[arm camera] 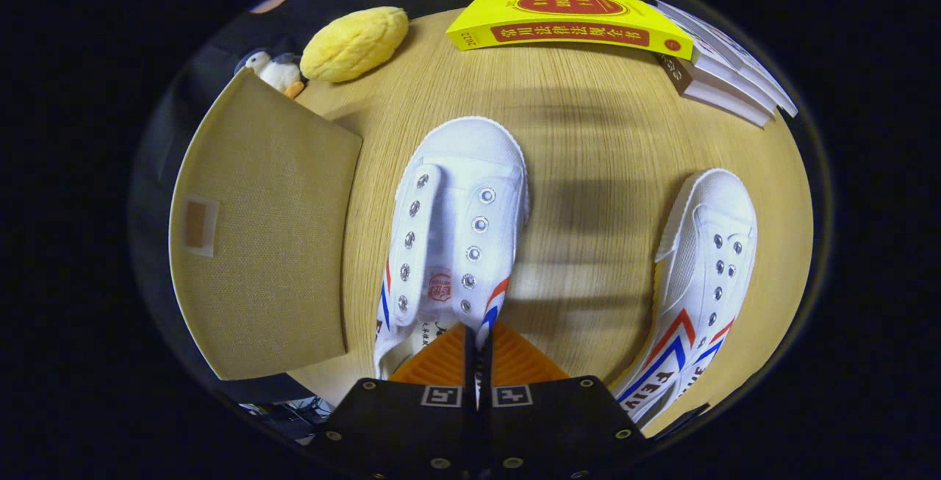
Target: Open the storage box then place both shoes into the box .Put the left shoe in first, then the right shoe, with the right side of both shoes facing outward in a uniform manner.
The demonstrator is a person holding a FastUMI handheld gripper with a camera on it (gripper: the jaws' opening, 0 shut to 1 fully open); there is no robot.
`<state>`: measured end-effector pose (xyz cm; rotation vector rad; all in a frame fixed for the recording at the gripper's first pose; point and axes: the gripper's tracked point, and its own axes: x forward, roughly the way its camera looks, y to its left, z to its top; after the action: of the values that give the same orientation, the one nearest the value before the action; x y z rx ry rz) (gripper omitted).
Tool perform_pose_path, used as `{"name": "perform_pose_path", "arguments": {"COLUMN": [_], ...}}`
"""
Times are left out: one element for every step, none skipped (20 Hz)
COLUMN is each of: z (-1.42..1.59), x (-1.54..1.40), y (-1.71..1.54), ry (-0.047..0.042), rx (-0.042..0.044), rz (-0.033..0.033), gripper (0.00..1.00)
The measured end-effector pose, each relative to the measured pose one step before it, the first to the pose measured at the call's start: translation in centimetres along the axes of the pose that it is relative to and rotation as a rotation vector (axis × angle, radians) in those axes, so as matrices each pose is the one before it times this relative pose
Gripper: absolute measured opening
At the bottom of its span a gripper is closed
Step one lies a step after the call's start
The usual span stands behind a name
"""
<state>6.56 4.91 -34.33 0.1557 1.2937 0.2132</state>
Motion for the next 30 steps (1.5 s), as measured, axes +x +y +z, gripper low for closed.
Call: {"name": "perform_pose_path", "arguments": {"z": [-0.121, 0.087, 0.150, 0.222, -0.194, 0.219, 0.367, 0.407, -0.617, 0.114, 0.335, 0.228, 0.436, -0.069, 0.404, 0.325, 0.831, 0.869, 0.458, 0.548, 0.819, 0.256, 0.484, 0.277, 0.243, -0.191, -0.080, -0.464, -0.439, -0.709], "x": [-0.004, 0.078, 0.026, -0.285, -0.006, -0.222, -0.039, 0.131, 0.014, -0.030, 0.155, -0.449, -0.171, 0.081, 0.010, -0.060, -0.879, -0.896, -0.474, -0.508, -0.529, -0.380, -0.428, -0.176, -0.216, 0.314, 0.199, 0.499, 0.706, 1.143], "y": [0.017, 0.053, -0.114, -0.074, 0.050, -0.126, 1.043, 0.762, 0.225, 0.637, -0.091, 0.147, 0.217, -0.037, 0.322, -0.166, -0.476, 0.033, 0.192, 0.159, 0.087, 0.241, 0.519, 0.413, 0.545, 0.742, 0.824, 0.535, 0.460, 0.147], "ry": [0.00973, -0.00646, -0.04322, -0.06830, -0.06910, -0.06892, -0.07396, -0.05930, 0.00040, -0.03458, -0.01475, -0.01414, -0.01470, -0.01015, -0.03179, -0.02108, -0.01823, -0.02033, -0.01700, -0.01761, -0.02952, -0.00764, -0.00647, -0.01076, -0.00057, 0.00465, -0.00011, 0.01321, 0.01461, 0.01176], "rx": [0.04130, 0.03470, -0.04592, -0.06721, -0.03769, 0.02959, 0.07385, 0.09803, 0.07903, 0.05482, 0.01736, -0.01167, 0.00255, 0.01822, -0.00922, -0.02986, -0.01266, -0.00068, -0.00831, -0.01953, -0.02788, -0.02324, -0.01986, -0.01959, -0.01871, -0.01733, -0.00849, -0.00804, -0.00884, -0.01325], "rz": [0.01577, 0.00246, -0.00656, -0.02175, -0.02041, 0.00465, 0.08720, 0.07820, 0.04148, 0.04040, 0.00391, 0.00471, 0.01377, 0.00815, 0.01474, -0.00233, 0.00207, 0.00570, 0.01040, 0.00439, 0.00421, 0.00408, 0.01121, 0.01242, 0.01123, 0.01778, 0.01574, 0.01331, 0.01013, -0.00370], "gripper": [0.01, 0.02, 0.03, 0.01, 0.00, 0.00, 0.00, 0.00, 0.00, 0.00, 0.00, 0.00, 0.00, 0.00, 0.00, 0.00, 0.00, 0.00, 0.00, 0.00, 0.00, 0.00, 0.00, 0.00, 0.00, 0.00, 0.00, 0.00, 0.00, 0.00]}}
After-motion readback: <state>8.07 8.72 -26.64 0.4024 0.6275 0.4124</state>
